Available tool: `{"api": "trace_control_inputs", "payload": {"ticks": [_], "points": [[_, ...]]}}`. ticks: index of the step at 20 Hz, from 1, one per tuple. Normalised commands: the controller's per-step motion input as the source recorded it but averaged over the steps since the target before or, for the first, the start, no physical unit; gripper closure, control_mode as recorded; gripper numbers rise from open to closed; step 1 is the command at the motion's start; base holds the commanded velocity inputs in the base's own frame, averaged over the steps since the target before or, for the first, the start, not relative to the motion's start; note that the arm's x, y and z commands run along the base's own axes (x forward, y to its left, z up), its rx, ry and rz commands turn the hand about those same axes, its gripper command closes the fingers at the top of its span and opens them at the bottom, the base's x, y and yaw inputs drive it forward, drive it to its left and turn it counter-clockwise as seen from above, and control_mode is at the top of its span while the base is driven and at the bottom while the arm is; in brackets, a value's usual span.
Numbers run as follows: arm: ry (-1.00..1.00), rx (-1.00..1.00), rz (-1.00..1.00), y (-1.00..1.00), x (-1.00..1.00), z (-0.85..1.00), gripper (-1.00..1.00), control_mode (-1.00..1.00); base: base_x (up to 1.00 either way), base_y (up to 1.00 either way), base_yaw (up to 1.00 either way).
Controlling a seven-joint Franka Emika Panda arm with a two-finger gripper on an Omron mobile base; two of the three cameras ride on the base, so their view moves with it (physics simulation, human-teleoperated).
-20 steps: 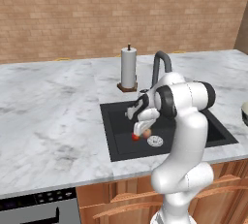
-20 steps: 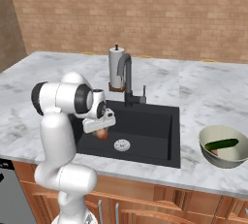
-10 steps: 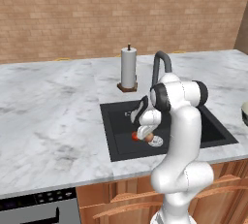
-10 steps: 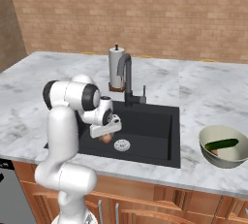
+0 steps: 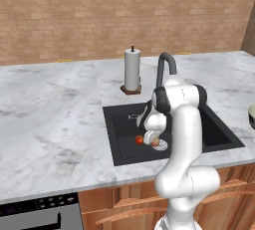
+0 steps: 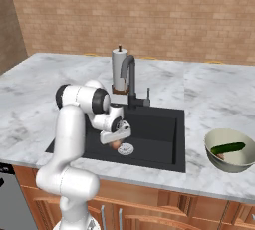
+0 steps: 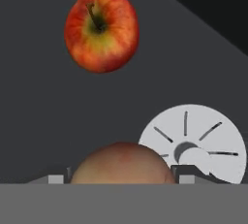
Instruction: There is a mixed pile of frozen fruits and vegetables on the counter. Locate all the frozen vegetables and place the items in a bowl on the counter. Take all the frozen fruits and defrost them in a running sink.
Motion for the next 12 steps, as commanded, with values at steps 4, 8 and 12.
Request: {"api": "trace_control_inputs", "payload": {"ticks": [4,8,12], "points": [[-0.04,-0.02,0.0,-0.11,0.29,-0.24,1.0,-1.0,0.0,0.0,0.0],[-0.04,-0.01,0.0,-0.09,0.26,-0.24,1.0,-1.0,0.0,0.0,0.0],[-0.04,0.0,0.0,0.03,0.15,-0.15,-1.0,-1.0,0.0,0.0,0.0]]}}
